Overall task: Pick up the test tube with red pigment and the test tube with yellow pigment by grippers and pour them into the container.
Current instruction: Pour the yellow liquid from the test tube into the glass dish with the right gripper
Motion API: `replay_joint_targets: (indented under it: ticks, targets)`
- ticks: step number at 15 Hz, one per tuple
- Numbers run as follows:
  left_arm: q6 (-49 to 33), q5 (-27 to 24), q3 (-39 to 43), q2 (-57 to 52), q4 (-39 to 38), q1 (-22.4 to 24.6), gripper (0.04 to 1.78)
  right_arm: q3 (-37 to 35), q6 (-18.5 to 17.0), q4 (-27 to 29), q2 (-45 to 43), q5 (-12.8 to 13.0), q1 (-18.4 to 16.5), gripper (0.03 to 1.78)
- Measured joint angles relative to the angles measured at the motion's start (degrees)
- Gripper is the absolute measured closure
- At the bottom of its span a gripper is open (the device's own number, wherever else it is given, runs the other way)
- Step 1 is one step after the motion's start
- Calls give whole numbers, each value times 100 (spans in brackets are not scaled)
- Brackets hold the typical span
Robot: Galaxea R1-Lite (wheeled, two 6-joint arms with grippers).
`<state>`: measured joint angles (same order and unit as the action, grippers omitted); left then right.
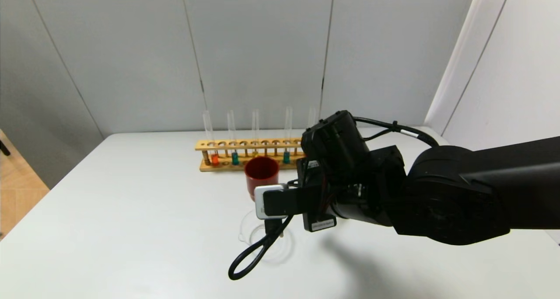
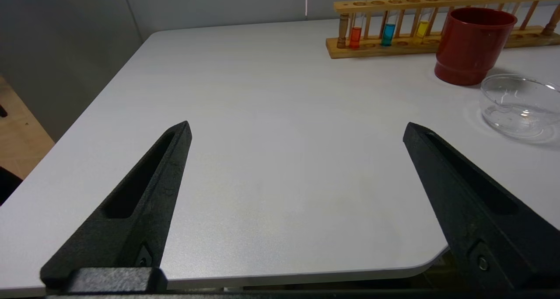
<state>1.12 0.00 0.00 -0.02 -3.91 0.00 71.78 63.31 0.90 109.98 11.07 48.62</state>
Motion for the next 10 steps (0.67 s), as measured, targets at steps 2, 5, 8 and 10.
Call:
replay_joint_targets:
  ticks: [2, 5, 8, 10]
  targets:
    - [0, 0, 0, 0, -2, 2, 11, 77, 105, 22, 29, 89, 15, 154]
    - [4, 0, 0, 0, 0, 2, 11, 90, 243, 89, 49, 299, 55, 154]
    - [2, 0, 0, 0, -2, 2, 11, 104, 321, 89, 51, 369, 77, 154]
    - [0, -2, 0, 0, -2, 5, 11, 118, 417, 80, 51, 535, 77, 154]
